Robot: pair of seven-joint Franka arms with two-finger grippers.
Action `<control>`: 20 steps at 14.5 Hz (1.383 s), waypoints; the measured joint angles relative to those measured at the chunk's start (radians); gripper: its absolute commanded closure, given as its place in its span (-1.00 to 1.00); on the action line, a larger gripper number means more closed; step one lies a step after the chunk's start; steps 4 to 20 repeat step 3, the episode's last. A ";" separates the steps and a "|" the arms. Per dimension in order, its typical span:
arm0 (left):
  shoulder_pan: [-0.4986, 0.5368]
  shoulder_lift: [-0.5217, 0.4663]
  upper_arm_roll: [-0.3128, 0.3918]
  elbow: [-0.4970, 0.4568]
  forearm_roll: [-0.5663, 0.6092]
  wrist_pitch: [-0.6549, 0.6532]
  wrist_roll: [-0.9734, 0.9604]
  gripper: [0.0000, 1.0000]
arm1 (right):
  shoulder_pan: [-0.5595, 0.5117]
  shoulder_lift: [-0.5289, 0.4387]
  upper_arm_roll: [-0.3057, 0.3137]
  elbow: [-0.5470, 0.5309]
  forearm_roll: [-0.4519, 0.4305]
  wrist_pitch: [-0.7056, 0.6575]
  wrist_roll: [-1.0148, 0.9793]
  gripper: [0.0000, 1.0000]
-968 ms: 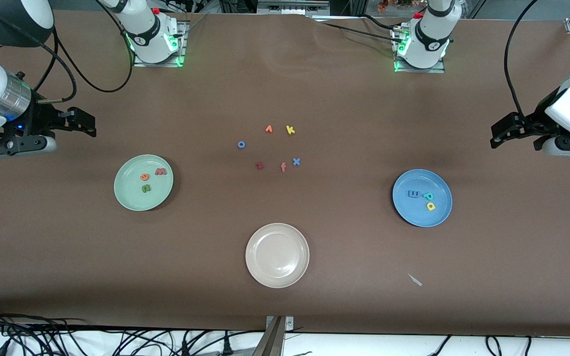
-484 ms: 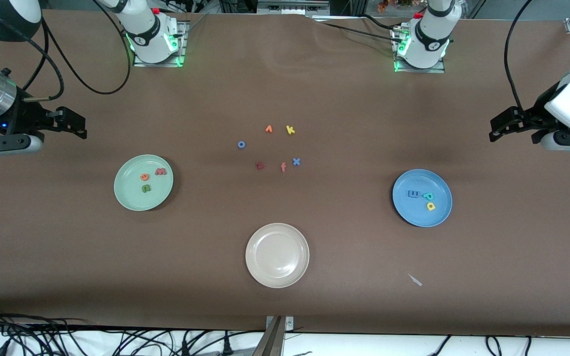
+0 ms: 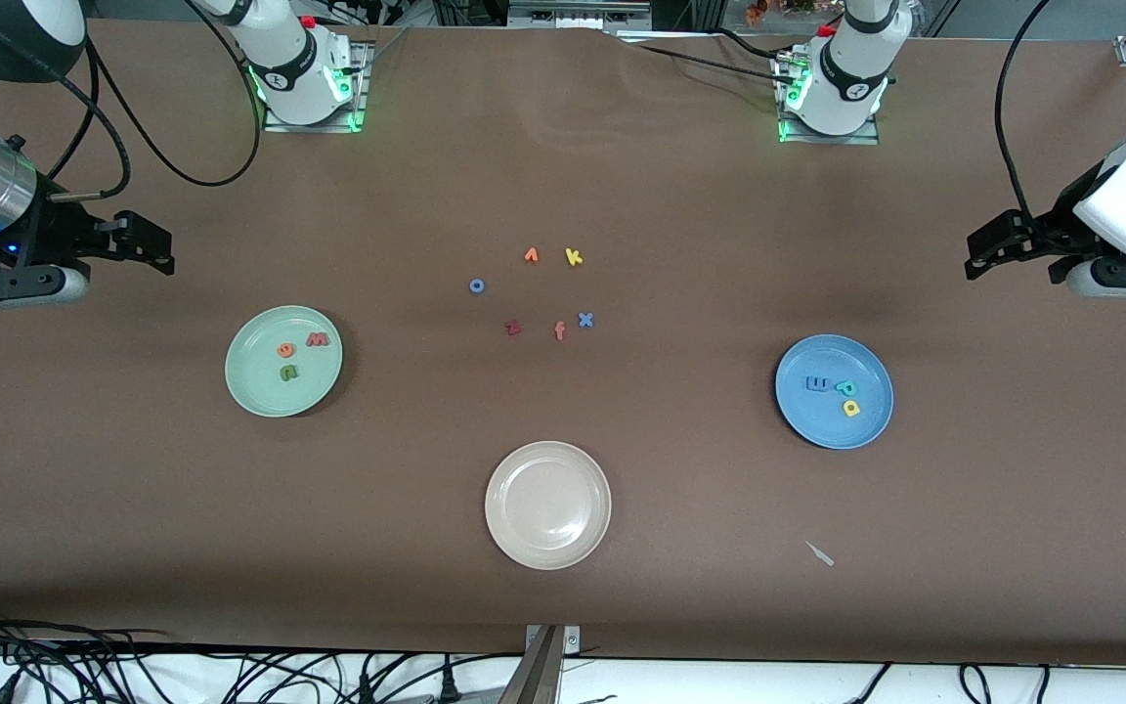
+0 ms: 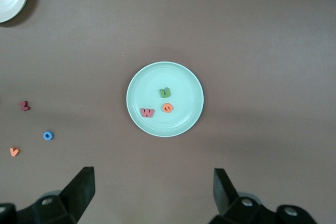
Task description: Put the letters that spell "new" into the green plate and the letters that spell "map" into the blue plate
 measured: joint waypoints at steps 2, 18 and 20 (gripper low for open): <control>-0.001 0.000 0.000 0.000 0.000 0.000 0.000 -1.00 | 0.001 0.000 0.000 0.000 0.000 0.000 0.000 -1.00; -0.002 0.000 -0.001 0.001 0.003 0.000 0.001 -1.00 | 0.001 0.000 0.001 0.000 0.000 0.000 0.000 -1.00; -0.002 0.000 -0.001 0.001 0.003 0.000 0.001 -1.00 | 0.001 0.000 0.001 0.000 0.000 0.000 0.000 -1.00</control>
